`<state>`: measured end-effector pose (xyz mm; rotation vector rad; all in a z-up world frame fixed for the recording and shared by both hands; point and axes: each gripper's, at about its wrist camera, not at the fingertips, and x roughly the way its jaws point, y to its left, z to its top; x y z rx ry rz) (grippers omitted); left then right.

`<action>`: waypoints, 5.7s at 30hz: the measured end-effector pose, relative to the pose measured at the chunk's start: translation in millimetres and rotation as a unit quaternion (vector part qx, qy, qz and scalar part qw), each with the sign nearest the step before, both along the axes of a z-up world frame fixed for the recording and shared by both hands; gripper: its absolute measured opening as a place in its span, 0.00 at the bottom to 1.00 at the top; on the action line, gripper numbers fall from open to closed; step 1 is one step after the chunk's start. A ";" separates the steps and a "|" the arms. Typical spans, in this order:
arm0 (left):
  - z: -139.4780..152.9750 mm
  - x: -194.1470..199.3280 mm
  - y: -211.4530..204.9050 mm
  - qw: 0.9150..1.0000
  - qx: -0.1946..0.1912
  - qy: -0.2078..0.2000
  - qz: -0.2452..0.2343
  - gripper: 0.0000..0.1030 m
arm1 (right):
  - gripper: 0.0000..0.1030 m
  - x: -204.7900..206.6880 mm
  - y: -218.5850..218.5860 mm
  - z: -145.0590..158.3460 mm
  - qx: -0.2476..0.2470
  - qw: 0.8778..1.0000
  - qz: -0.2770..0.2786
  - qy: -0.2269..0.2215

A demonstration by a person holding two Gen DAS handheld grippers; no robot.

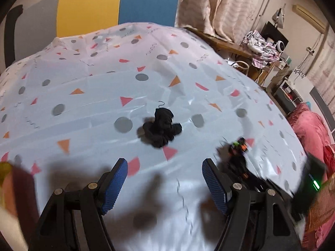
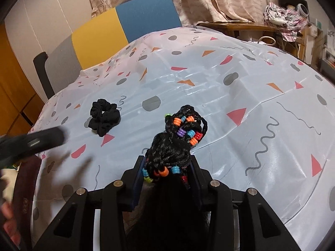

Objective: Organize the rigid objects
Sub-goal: 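Grasp the black hair bundle with the left tool while the right tool holds the beaded end, then carry the hair piece over the tray with both tools, then lower the hair piece into the tray and open both tools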

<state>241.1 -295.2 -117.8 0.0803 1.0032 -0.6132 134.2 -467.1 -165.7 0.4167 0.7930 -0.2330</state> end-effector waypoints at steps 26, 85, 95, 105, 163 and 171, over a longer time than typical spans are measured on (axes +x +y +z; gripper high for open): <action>-28.0 17.7 -7.6 0.999 -0.025 0.011 0.027 0.27 | 0.39 -1.0 2.7 -1.0 -0.005 1.000 -0.004 -0.007; -1.7 -156.9 336.3 0.980 -0.091 0.002 0.180 0.46 | 0.35 -46.9 110.1 76.9 -0.087 0.992 0.060 -0.069; 16.4 -176.6 373.7 0.966 -0.136 -0.033 0.219 0.46 | 0.35 -63.2 207.1 105.6 0.008 0.975 0.201 -0.100; 26.3 -191.5 407.1 0.954 -0.141 -0.056 0.260 0.46 | 0.35 -52.5 311.4 116.9 -0.025 0.925 0.364 -0.102; 75.5 -205.2 384.6 0.933 0.056 -0.100 0.340 0.46 | 1.00 -75.2 357.6 115.0 -0.119 0.966 0.230 0.014; 79.5 -207.9 381.8 0.934 0.059 -0.100 0.338 0.46 | 1.00 -72.2 350.6 121.2 -0.098 0.979 0.178 0.024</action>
